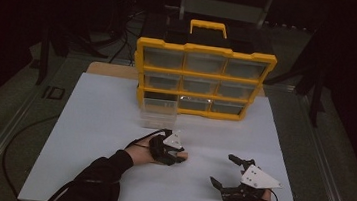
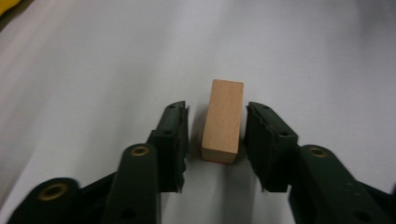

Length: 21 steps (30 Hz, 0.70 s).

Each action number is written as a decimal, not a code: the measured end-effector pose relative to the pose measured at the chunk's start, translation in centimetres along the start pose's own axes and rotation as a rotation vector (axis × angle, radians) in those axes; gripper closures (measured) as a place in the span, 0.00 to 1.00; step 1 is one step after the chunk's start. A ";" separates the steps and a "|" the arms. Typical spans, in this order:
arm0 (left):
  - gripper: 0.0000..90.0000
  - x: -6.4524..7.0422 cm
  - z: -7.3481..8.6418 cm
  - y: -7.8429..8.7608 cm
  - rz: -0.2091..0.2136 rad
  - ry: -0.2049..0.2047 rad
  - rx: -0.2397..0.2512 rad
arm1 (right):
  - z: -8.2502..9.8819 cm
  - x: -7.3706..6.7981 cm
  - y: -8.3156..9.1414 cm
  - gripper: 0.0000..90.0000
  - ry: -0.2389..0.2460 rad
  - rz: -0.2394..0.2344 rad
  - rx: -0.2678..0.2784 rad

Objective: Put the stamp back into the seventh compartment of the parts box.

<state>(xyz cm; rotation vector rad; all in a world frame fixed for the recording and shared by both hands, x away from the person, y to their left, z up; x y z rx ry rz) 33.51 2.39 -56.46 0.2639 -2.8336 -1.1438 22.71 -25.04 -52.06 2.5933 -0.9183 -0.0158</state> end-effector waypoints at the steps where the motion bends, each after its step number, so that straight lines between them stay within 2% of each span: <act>1: 0.67 0.0 0.0 0.0 0.001 -0.002 0.002 | 0.0 0.0 0.0 0.09 0.000 0.000 0.000; 10: 0.82 -0.1 -0.3 0.0 0.013 -0.020 -0.016 | 0.0 0.0 0.0 0.09 0.001 0.000 -0.002; 15: 0.83 -0.1 -0.4 0.1 0.035 -0.016 -0.025 | 0.0 0.0 0.0 0.09 -0.003 0.000 -0.002; 18: 0.84 -0.1 -0.6 0.4 0.057 -0.030 -0.042 | 0.0 0.0 0.0 0.09 0.001 0.002 -0.002; 21: 0.84 0.1 -0.8 0.8 0.072 -0.039 -0.039 | 0.0 0.0 0.0 0.09 -0.003 0.002 -0.003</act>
Point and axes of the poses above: each handheld gripper's, and its own axes: y roughly backward along the jaws, z roughly out of its underside, x roughly to its right, the point moved 1 cm from there along -y, roughly forward along the jaws, and after that the axes turned 1 degree about x, right-handed, at the moved point
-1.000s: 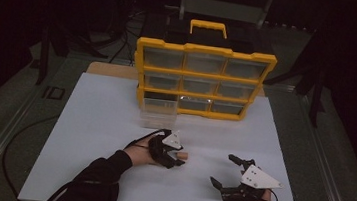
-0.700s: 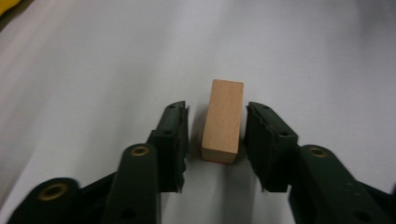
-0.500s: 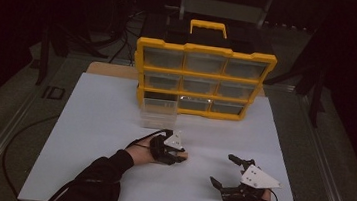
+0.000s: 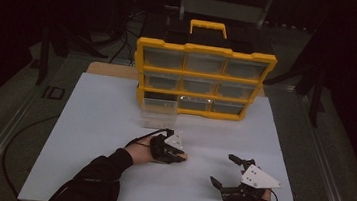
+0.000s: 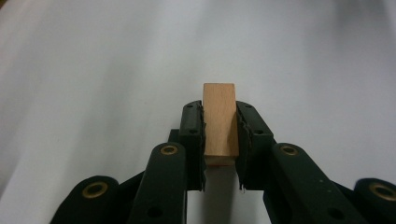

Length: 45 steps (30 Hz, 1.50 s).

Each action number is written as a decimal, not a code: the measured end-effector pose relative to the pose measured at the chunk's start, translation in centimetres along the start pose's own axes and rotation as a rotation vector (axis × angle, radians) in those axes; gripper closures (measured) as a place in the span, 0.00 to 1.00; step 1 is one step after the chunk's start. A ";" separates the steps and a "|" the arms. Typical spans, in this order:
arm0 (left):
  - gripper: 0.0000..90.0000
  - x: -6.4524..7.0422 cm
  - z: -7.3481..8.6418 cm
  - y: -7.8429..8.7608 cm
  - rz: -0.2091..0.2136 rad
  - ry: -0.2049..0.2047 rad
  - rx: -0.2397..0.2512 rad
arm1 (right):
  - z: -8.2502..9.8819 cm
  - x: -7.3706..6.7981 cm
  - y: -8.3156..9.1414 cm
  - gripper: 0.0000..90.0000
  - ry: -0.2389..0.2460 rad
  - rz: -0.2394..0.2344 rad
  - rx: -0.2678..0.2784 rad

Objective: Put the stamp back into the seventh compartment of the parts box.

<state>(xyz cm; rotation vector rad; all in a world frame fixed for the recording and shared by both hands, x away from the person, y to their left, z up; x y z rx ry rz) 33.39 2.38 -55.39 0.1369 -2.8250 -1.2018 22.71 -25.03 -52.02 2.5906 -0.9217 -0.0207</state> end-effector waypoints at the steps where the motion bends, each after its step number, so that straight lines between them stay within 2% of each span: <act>1: 0.84 0.0 -0.1 0.2 0.000 -0.013 -0.006 | 0.0 0.0 0.0 0.09 0.004 -0.001 0.001; 5: 0.84 0.3 -0.3 0.6 0.011 -0.024 -0.010 | 0.0 0.0 0.0 0.09 -0.001 0.001 -0.002; 10: 0.84 0.4 -0.3 1.1 0.005 -0.038 -0.014 | 0.0 0.0 0.0 0.09 -0.001 0.003 0.002; 16: 0.84 0.6 -0.3 1.9 0.011 -0.026 -0.027 | 0.0 0.0 0.0 0.09 -0.002 0.004 0.002; 30: 0.84 0.9 -0.8 4.2 0.023 -0.046 -0.048 | -0.1 0.0 0.1 0.09 -0.001 0.006 0.001; 33: 0.84 1.0 -0.8 4.6 0.025 -0.058 -0.046 | -0.1 0.0 0.1 0.09 -0.001 0.006 0.000; 36: 0.84 1.0 -0.7 5.0 0.024 -0.045 -0.031 | -0.1 0.0 0.1 0.09 0.001 0.009 0.001; 42: 0.84 1.0 -0.7 5.8 0.024 -0.053 -0.044 | -0.1 0.0 0.1 0.09 0.001 0.008 0.001; 45: 0.84 1.1 -0.8 6.4 0.013 -0.047 -0.021 | -0.1 0.0 0.1 0.09 0.002 0.009 0.003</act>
Point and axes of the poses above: each handheld gripper's, and its own axes: y roughly backward along the jaws, z roughly out of its underside, x roughly to its right, the point moved 1 cm from there along -y, roughly forward along the jaws, and after that the axes turned 1 degree about x, right-handed, at the moved point
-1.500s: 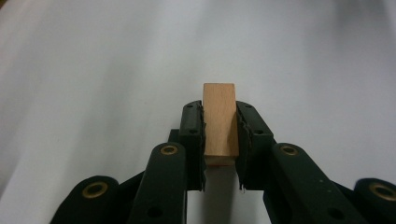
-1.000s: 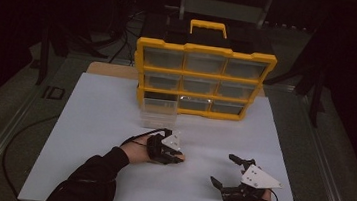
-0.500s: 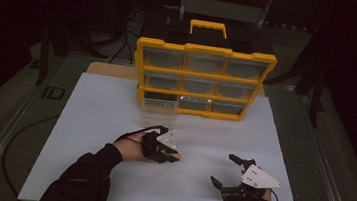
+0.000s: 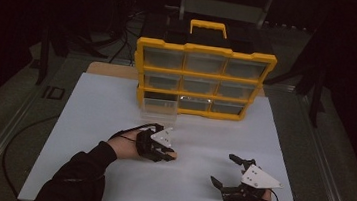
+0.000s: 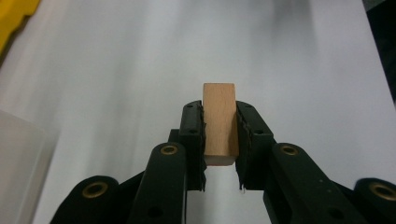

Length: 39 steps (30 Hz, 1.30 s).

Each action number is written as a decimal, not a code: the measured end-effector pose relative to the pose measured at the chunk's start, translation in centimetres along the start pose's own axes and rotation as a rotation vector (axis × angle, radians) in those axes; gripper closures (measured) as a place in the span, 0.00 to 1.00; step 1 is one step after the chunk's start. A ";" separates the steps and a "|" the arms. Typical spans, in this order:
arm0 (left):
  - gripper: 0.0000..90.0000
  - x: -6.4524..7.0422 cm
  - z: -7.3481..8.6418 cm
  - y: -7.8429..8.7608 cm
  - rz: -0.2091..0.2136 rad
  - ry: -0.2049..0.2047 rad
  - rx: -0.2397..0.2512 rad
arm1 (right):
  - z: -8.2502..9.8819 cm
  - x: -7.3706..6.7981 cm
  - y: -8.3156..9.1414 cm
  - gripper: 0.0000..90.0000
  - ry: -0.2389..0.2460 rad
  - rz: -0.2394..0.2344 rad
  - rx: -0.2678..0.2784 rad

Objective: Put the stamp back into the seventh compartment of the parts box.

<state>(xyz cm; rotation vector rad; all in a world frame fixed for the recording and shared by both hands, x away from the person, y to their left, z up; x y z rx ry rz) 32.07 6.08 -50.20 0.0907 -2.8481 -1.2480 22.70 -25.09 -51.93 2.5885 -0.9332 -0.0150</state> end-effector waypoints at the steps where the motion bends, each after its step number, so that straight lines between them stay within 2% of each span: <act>1: 0.84 0.0 0.0 0.2 -0.005 0.005 0.005 | 0.0 0.0 0.0 0.09 0.001 0.000 0.001; 26: 0.84 -0.6 -1.3 4.4 -0.030 -0.011 0.003 | 0.0 0.0 0.0 0.09 -0.005 -0.002 -0.001; 39: 0.84 -1.0 -1.7 6.6 -0.057 -0.009 0.020 | 0.0 0.1 0.0 0.09 0.003 0.001 0.003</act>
Point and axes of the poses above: each handheld gripper's, and its own axes: y roughly backward along the jaws, z roughly out of its underside, x roughly to its right, the point moved 1 cm from there along -y, roughly forward along the jaws, and after that the axes turned 1 degree about x, right-handed, at the moved point
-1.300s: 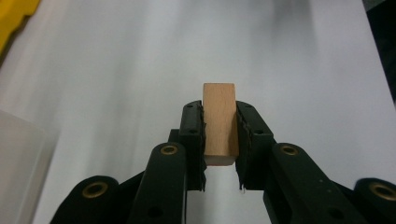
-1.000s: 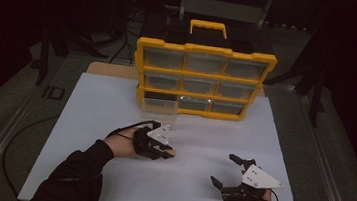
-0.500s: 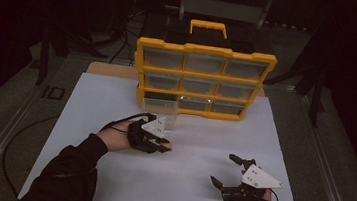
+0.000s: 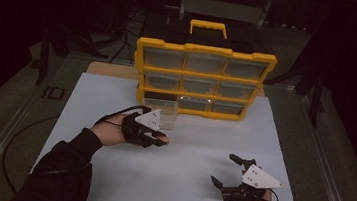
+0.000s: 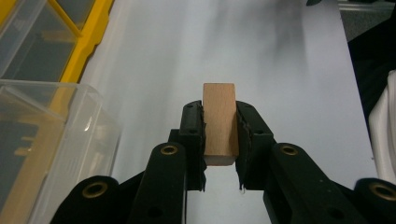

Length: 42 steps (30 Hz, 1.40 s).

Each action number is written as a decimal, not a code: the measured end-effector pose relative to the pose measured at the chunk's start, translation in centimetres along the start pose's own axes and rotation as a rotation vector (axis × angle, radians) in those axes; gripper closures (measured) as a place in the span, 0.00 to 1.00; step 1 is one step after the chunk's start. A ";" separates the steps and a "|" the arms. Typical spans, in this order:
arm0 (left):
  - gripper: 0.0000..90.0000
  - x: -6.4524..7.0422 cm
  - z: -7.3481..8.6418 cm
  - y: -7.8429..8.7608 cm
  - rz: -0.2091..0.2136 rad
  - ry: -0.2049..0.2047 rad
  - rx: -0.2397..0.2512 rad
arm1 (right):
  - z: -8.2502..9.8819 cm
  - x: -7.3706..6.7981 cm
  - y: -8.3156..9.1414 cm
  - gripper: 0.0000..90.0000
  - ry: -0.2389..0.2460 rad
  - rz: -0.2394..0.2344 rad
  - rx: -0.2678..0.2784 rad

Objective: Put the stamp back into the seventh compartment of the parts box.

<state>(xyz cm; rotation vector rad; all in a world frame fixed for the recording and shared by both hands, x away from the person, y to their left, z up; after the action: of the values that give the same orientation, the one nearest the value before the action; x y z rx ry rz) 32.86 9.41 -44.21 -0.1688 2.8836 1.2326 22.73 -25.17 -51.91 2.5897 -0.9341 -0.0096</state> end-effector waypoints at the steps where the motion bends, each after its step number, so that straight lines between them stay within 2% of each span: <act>1: 0.84 0.0 0.0 0.0 0.000 0.000 0.000 | 0.0 0.0 0.0 0.09 0.000 0.000 0.000; 2: 0.84 -0.1 -0.1 0.3 0.005 0.008 -0.001 | 0.0 0.0 0.0 0.09 -0.001 0.001 0.000; 6: 0.84 -0.3 -0.4 0.8 -0.004 -0.001 -0.012 | 0.0 -0.1 0.0 0.09 -0.003 -0.002 -0.003; 15: 0.84 -1.0 -1.4 2.4 -0.023 0.006 0.004 | 0.0 -0.1 0.0 0.09 -0.005 -0.003 -0.004; 23: 0.84 -2.1 -2.0 3.6 -0.039 0.024 0.032 | 0.0 -0.1 0.0 0.09 -0.001 -0.002 -0.002; 33: 0.84 -3.3 -2.7 4.9 -0.066 0.029 0.043 | 0.0 -0.1 0.0 0.09 0.000 -0.002 -0.001; 37: 0.84 -3.8 -2.9 5.4 -0.078 0.044 0.062 | 0.0 0.0 0.0 0.09 -0.001 -0.003 -0.001; 42: 0.84 -4.5 -3.0 5.7 -0.097 0.062 0.056 | 0.0 -0.1 0.0 0.09 0.000 -0.003 -0.001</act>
<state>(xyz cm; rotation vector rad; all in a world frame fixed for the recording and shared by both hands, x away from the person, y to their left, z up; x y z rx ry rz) 36.91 11.56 -37.85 -0.3482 2.9184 1.1503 22.68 -25.12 -51.92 2.5899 -0.9304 -0.0113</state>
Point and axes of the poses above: each handheld gripper's, and its own axes: y roughly backward along the jaws, z roughly out of its underside, x roughly to its right, the point moved 1 cm from there along -y, roughly forward along the jaws, and after that the axes turned 1 degree about x, right-handed, at the moved point
